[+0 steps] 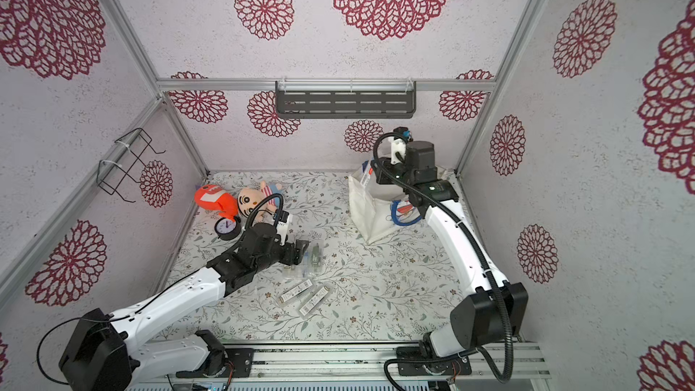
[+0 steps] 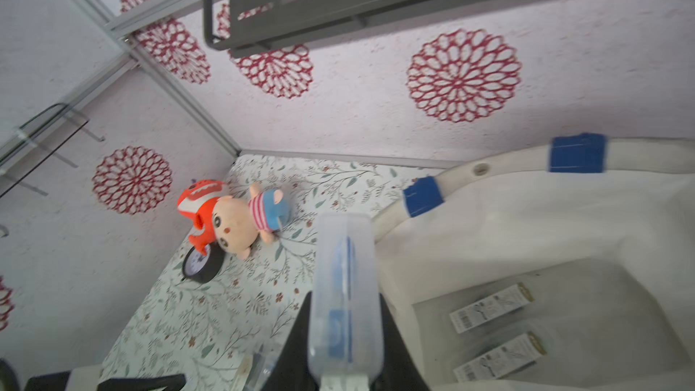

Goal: Put the compass set into the canvas bag
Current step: Place the compass set in the canvas bag.

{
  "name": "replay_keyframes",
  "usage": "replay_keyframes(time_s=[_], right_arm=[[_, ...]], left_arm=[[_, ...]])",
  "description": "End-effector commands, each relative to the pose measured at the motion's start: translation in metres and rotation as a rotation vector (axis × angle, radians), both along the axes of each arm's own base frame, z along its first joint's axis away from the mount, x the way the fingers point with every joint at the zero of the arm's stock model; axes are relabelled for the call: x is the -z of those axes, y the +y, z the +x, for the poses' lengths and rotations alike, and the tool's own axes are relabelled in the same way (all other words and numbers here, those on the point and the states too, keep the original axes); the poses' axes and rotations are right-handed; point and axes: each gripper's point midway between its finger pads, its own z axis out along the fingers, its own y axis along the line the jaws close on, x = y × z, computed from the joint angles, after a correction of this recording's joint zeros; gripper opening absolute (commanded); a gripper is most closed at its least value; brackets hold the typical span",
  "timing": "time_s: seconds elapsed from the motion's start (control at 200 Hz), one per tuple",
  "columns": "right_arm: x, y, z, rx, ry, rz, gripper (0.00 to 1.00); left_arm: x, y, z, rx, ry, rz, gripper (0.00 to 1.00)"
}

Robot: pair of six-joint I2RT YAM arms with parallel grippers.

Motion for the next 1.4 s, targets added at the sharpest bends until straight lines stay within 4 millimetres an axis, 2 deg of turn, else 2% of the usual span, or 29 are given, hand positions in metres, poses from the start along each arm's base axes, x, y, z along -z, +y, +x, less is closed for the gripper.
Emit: replay_keyframes(time_s=[0.0,0.12,0.205,0.54,0.791,0.976,1.111,1.206,1.396], right_arm=[[-0.001,-0.028,0.004,0.081,-0.009,-0.041,0.0],[0.017,-0.05,0.016,0.142,0.035,-0.057,0.0],[0.031,-0.058,0.025,0.17,0.064,-0.068,0.0],[0.097,-0.063,0.059,0.199,0.211,-0.141,0.0],[0.147,-0.068,0.07,0.226,0.314,-0.195,0.0],[0.176,-0.069,0.075,0.225,0.374,-0.222,0.0],[0.183,-0.07,0.073,0.229,0.401,-0.232,0.0],[0.181,-0.073,0.072,0.24,0.402,-0.24,0.14],[0.175,-0.074,0.073,0.243,0.414,-0.256,0.31]], left_arm=[[0.008,0.004,0.003,-0.014,0.028,0.015,0.81],[0.012,0.003,0.003,-0.016,0.042,0.018,0.81],[0.013,0.005,0.003,-0.025,0.053,0.018,0.81],[0.016,0.011,0.002,-0.047,0.066,0.033,0.81],[0.017,0.013,0.0,-0.052,0.075,0.034,0.81],[0.018,0.013,0.001,-0.052,0.084,0.042,0.81],[0.02,0.012,-0.001,-0.053,0.096,0.038,0.81],[0.021,0.012,0.0,-0.053,0.093,0.04,0.81],[0.024,0.011,0.003,-0.051,0.101,0.055,0.81]])
